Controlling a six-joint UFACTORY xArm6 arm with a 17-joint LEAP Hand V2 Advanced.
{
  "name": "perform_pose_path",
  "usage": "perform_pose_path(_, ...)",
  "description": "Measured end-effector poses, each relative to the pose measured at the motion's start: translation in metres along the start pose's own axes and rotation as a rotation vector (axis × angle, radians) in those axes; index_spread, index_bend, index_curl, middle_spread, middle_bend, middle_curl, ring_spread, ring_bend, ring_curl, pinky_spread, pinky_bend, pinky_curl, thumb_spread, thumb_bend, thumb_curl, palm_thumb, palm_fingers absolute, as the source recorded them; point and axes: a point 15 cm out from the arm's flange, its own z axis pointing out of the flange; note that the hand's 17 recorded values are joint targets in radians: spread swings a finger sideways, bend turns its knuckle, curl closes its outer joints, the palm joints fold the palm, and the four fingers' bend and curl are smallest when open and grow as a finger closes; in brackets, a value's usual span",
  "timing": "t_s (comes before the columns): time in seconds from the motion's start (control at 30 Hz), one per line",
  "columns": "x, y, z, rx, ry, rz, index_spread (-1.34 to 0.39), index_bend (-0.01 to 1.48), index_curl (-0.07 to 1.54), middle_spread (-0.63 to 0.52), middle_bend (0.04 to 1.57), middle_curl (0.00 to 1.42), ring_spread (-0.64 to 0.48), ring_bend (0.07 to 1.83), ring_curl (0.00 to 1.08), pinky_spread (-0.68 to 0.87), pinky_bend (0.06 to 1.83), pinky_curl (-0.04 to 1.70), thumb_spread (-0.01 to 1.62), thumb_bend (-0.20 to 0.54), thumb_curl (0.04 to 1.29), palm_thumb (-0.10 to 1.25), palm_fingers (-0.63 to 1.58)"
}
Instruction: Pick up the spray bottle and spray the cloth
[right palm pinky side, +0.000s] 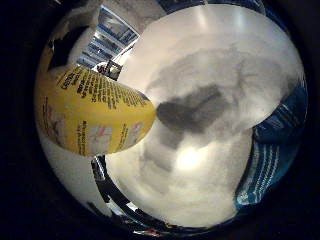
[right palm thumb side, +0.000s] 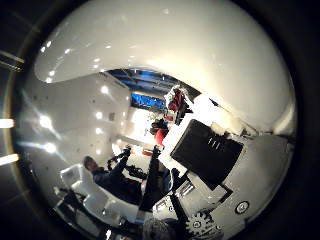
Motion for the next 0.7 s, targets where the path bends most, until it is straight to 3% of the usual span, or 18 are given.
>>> perform_pose_path(0.23, 0.014, 0.012, -0.007, -0.065, 0.048, -0.046, -0.32, 0.57, 0.85, -0.12, 1.11, 0.64, -0.18, 1.21, 0.62, -0.35, 0.94, 0.99, 0.97, -0.029, 0.62, 0.85, 1.04)
perform_pose_path(0.33, 0.017, 0.016, -0.008, -0.086, 0.059, -0.059, -0.35, 0.36, 0.82, -0.13, 1.01, 0.61, -0.20, 1.17, 0.59, -0.43, 0.96, 0.93, 0.97, -0.030, 0.59, 0.82, 0.87)
perform_pose_path(0.37, 0.018, 0.018, -0.008, -0.095, 0.064, -0.065, -0.37, 0.26, 0.79, -0.14, 0.94, 0.60, -0.21, 1.14, 0.58, -0.46, 0.98, 0.91, 0.98, -0.032, 0.57, 0.80, 0.71)
perform_pose_path(0.43, 0.018, 0.022, -0.008, -0.114, 0.069, -0.075, -0.42, 0.22, 0.75, -0.14, 0.85, 0.57, -0.21, 1.06, 0.55, -0.47, 0.95, 0.87, 1.01, -0.030, 0.55, 0.79, 0.54)
perform_pose_path(0.47, 0.017, 0.025, -0.008, -0.128, 0.065, -0.079, -0.45, 0.30, 0.75, -0.13, 0.76, 0.55, -0.19, 0.96, 0.53, -0.39, 0.82, 0.87, 1.03, -0.033, 0.52, 0.76, 0.26)
perform_pose_path(0.53, 0.013, 0.034, -0.004, -0.166, 0.053, -0.086, -0.47, 0.32, 0.72, -0.12, 0.69, 0.51, -0.18, 0.86, 0.48, -0.29, 0.74, 0.85, 1.03, -0.033, 0.51, 0.75, 0.12)
perform_pose_path(0.57, 0.011, 0.038, -0.002, -0.186, 0.049, -0.088, -0.49, 0.31, 0.67, -0.09, 0.55, 0.45, -0.12, 0.71, 0.42, -0.12, 0.65, 0.80, 1.03, -0.040, 0.48, 0.72, -0.08)
perform_pose_path(0.6, 0.009, 0.043, 0.000, -0.204, 0.050, -0.089, -0.50, 0.26, 0.60, -0.07, 0.44, 0.41, -0.08, 0.62, 0.37, 0.02, 0.60, 0.73, 1.03, -0.038, 0.46, 0.70, -0.10)
perform_pose_path(0.7, 0.009, 0.054, 0.002, -0.256, 0.059, -0.093, -0.50, 0.14, 0.49, -0.03, 0.29, 0.35, -0.01, 0.49, 0.31, 0.22, 0.51, 0.62, 1.01, -0.042, 0.41, 0.64, -0.12)
